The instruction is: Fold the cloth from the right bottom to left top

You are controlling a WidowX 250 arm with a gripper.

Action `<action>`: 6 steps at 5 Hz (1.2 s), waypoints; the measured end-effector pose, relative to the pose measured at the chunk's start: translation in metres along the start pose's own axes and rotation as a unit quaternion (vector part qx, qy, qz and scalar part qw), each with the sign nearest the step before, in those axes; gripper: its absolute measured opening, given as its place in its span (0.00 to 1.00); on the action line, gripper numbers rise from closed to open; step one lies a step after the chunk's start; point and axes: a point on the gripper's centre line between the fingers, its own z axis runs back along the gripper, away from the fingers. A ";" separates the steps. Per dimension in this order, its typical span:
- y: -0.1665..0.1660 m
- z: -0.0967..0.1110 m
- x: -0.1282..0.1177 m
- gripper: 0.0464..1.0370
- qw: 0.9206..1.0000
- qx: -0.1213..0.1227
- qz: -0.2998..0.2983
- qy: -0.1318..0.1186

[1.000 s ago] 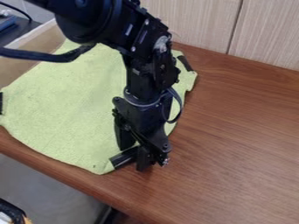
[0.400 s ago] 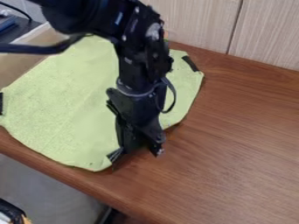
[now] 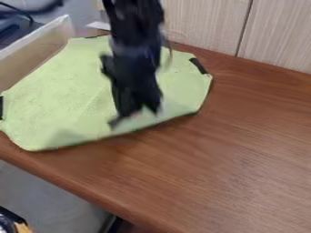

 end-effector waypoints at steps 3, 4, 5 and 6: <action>0.082 -0.038 0.035 0.04 0.995 -0.011 0.091 0.047; 0.090 -0.050 0.039 0.20 0.993 -0.009 0.096 0.063; 0.089 -0.051 0.038 0.47 0.993 -0.010 0.096 0.067; 0.087 -0.052 0.036 0.78 0.992 -0.012 0.100 0.070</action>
